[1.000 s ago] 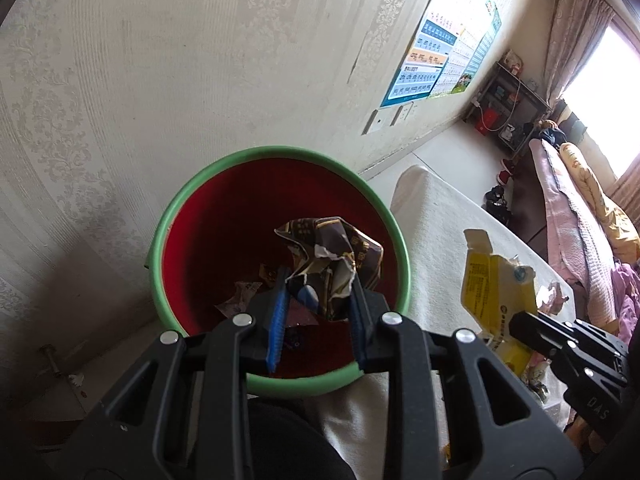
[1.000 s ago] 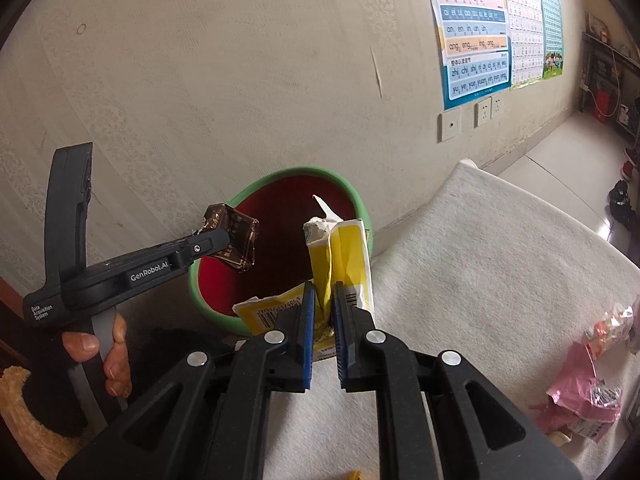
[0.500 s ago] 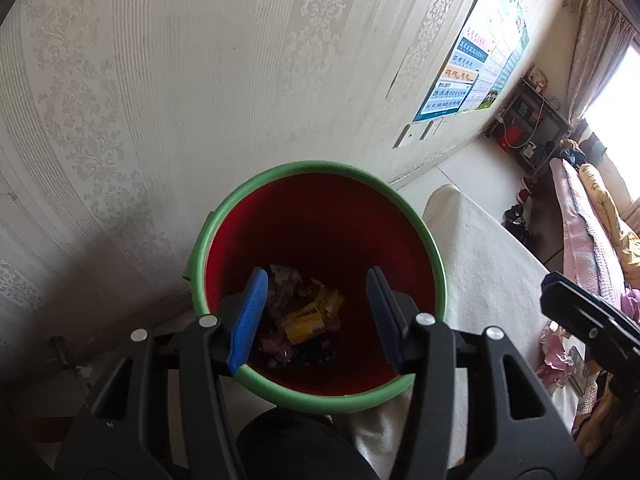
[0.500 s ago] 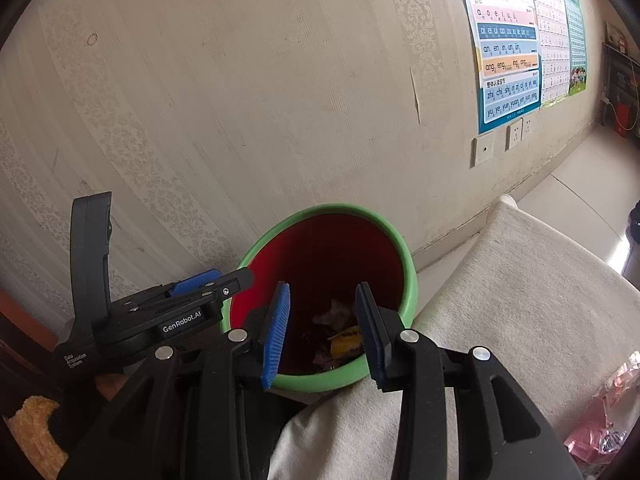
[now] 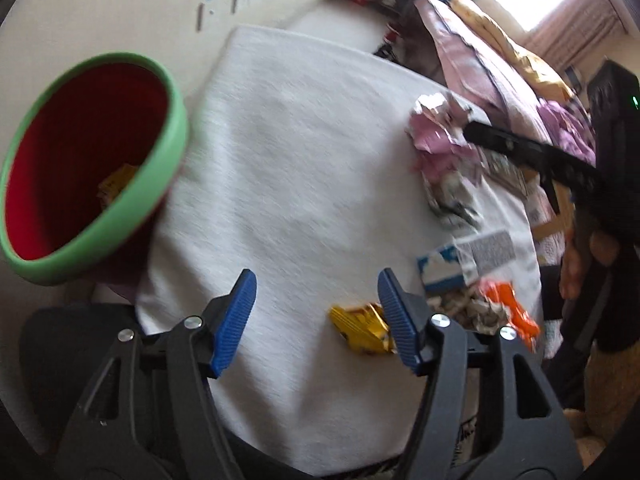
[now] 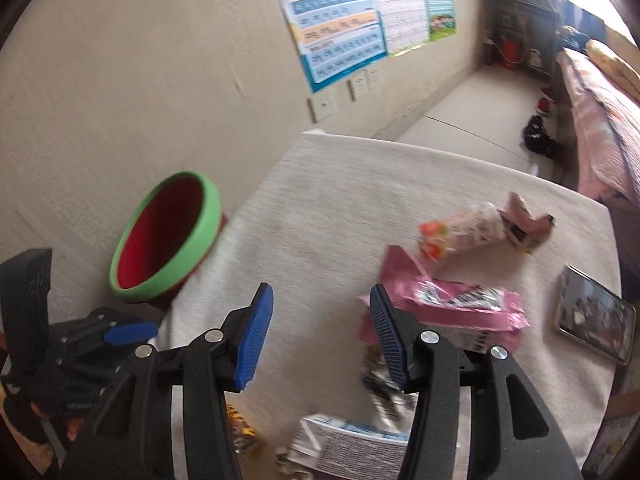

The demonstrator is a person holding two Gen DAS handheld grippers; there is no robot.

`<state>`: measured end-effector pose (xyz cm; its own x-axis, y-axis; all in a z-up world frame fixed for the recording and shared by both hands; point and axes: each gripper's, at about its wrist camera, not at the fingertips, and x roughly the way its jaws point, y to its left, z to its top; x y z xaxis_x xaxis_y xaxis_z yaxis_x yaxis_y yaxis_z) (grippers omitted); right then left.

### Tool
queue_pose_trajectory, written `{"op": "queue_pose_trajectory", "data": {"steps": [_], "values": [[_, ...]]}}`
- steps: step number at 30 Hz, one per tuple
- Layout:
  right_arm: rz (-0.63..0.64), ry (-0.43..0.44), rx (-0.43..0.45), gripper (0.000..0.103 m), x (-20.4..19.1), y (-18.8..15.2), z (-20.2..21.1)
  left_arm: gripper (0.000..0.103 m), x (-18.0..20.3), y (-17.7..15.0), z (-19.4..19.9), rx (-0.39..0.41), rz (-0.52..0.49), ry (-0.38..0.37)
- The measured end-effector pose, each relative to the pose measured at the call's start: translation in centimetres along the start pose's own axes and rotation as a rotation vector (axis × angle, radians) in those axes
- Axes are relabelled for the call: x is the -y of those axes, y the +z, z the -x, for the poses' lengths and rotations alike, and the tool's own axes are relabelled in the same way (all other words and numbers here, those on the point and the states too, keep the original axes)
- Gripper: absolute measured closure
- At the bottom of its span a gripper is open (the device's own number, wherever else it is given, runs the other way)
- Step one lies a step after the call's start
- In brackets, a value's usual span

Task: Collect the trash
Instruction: 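Move both grippers back over the remaining trash on the table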

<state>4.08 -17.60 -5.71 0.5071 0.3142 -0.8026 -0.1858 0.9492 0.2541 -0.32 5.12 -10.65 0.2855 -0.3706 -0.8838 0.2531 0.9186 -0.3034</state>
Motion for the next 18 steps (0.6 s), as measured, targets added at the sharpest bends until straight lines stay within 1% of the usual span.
{"op": "queue_pose_trajectory", "data": {"steps": [2, 3, 6, 7, 8, 9, 12, 14, 18], "values": [[-0.074, -0.020, 0.007, 0.053, 2.5, -0.3, 0.4, 0.042, 1.8, -1.0, -1.4, -0.065, -0.036, -0.005], [-0.102, -0.025, 0.013, 0.052, 3.5, -0.4, 0.6, 0.042, 2.6, -1.5, -2.2, -0.097, -0.060, 0.010], [-0.142, -0.026, 0.031, 0.052, 5.1, -0.5, 1.3, 0.042, 4.1, -2.4, -3.8, -0.161, -0.105, 0.038], [-0.145, -0.023, 0.034, 0.052, 5.3, -0.6, 1.5, 0.048, 4.4, -2.4, -4.1, -0.167, -0.113, 0.045], [-0.145, -0.020, 0.035, 0.052, 5.4, -0.6, 1.6, 0.059, 4.5, -2.4, -4.3, -0.171, -0.112, 0.048], [-0.142, -0.019, 0.036, 0.052, 5.4, -0.6, 1.7, 0.064, 4.5, -2.3, -4.6, -0.174, -0.100, 0.043], [-0.124, -0.025, 0.028, 0.051, 5.1, -0.7, 1.6, 0.067, 4.2, -1.6, -4.7, -0.145, -0.058, 0.035], [-0.113, -0.033, 0.023, 0.050, 4.7, -0.7, 1.3, 0.071, 3.9, -0.9, -4.6, -0.120, -0.046, 0.039], [-0.102, -0.057, 0.018, 0.046, 4.7, -0.8, 1.1, 0.071, 3.3, 0.5, -3.7, -0.058, -0.016, 0.054]]}}
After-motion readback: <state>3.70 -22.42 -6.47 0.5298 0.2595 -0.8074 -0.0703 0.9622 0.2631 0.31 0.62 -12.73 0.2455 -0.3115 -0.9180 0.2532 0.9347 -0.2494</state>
